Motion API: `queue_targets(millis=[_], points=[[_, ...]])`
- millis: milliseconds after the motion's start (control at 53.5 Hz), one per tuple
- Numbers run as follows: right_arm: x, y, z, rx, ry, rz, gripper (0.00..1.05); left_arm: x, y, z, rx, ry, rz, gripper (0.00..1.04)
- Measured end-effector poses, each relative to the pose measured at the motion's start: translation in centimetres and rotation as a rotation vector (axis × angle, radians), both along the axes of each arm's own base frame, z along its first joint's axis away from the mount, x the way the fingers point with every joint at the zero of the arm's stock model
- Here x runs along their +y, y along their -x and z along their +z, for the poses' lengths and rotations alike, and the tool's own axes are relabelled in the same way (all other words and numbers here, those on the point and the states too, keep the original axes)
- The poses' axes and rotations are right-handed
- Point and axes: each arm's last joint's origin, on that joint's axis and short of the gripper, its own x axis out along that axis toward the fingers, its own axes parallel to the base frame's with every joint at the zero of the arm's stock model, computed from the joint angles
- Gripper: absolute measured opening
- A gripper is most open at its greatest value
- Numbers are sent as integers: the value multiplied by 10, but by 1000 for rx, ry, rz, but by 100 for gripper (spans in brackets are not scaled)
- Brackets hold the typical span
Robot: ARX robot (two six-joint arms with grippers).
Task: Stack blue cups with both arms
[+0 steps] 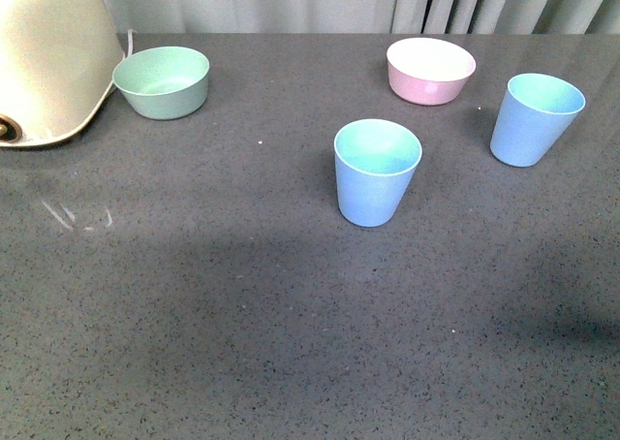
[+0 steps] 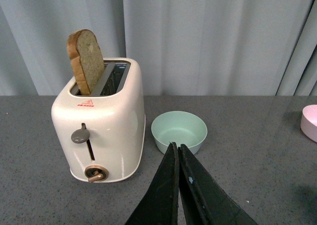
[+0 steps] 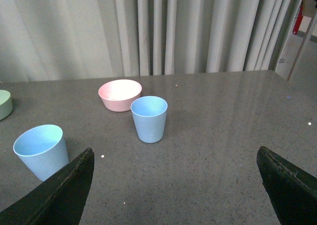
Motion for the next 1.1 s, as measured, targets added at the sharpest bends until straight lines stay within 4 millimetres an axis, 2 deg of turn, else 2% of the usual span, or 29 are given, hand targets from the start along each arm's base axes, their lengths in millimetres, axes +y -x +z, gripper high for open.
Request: queue_targets(millis=[224,449,580,1103], points=[[0,0,0,0,0,0,96,23,36,-9,2,-3,5,2],[0,0,0,0,0,0,96,37,61,-23,12,-6,-17,2],[0,0,0,0,0,0,96,44,68,-21,0,-5,14,2],[0,0,0,0,0,0,96,44,91,-14,-20,-5,6,2]])
